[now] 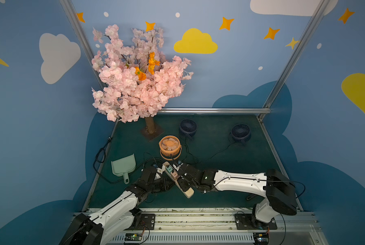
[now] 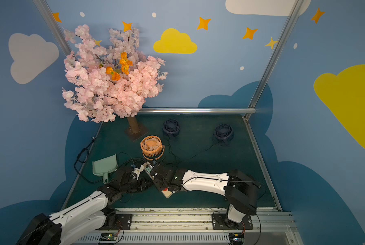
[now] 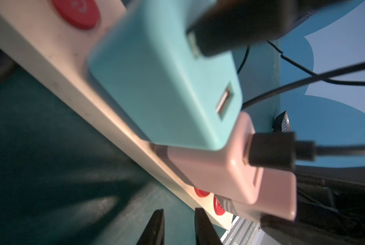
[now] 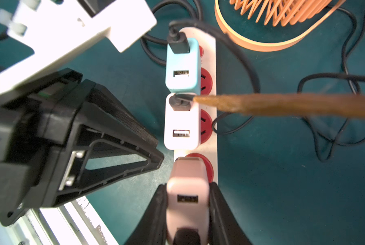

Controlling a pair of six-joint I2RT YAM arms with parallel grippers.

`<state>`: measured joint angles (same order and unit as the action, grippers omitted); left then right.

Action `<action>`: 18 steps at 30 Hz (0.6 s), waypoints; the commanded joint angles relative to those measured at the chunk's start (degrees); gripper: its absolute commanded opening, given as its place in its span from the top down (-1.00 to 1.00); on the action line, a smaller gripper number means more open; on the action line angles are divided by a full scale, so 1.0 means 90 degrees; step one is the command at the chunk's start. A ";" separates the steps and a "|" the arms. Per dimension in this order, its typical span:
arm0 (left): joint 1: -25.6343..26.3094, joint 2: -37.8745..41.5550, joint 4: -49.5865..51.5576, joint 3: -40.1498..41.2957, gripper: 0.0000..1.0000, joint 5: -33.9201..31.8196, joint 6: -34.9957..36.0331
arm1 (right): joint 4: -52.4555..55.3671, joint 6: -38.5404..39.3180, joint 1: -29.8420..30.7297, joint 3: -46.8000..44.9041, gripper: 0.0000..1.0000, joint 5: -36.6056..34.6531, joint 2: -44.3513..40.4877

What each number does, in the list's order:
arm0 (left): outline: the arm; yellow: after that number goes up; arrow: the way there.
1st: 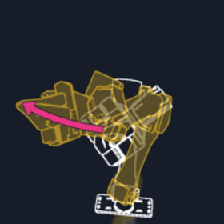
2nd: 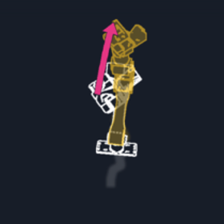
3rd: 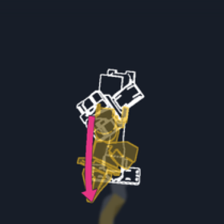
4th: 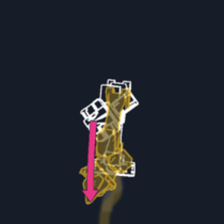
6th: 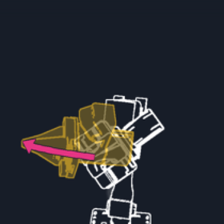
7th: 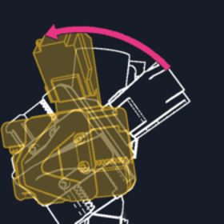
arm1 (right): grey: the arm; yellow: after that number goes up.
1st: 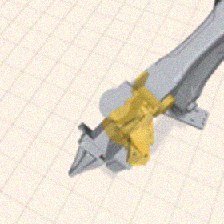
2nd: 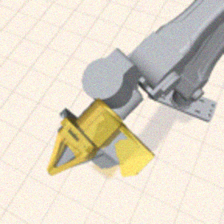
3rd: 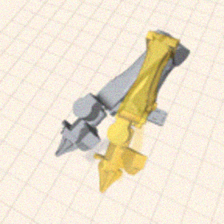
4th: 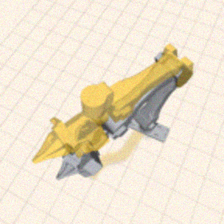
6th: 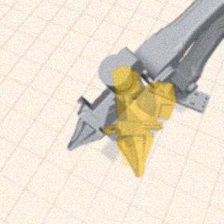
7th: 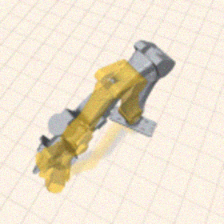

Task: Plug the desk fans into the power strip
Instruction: Insert the plug into the socket.

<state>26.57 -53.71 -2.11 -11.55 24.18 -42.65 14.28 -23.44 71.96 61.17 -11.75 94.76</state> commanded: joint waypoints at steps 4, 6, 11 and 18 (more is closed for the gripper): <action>-0.0020 -0.0102 -0.0129 -0.0006 0.43 0.0091 0.0120 | -0.0023 -0.0008 0.0041 0.0175 1.00 0.0001 0.0185; -0.0011 -0.0139 -0.0160 -0.0013 0.43 0.0096 0.0120 | 0.0064 0.0010 0.0035 0.0165 1.00 0.0031 0.0223; -0.0023 -0.0347 -0.0282 -0.0025 0.47 0.0120 0.0144 | 0.0399 0.0173 0.0092 0.0217 1.00 -0.0035 0.0414; -0.0018 -0.0745 -0.0606 -0.0044 0.52 0.0185 0.0121 | 0.0630 0.0328 0.0239 0.0055 1.00 -0.0266 0.0590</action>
<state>26.52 -59.20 -4.82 -11.55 24.88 -42.39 15.73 -21.43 73.69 63.16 -13.91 96.73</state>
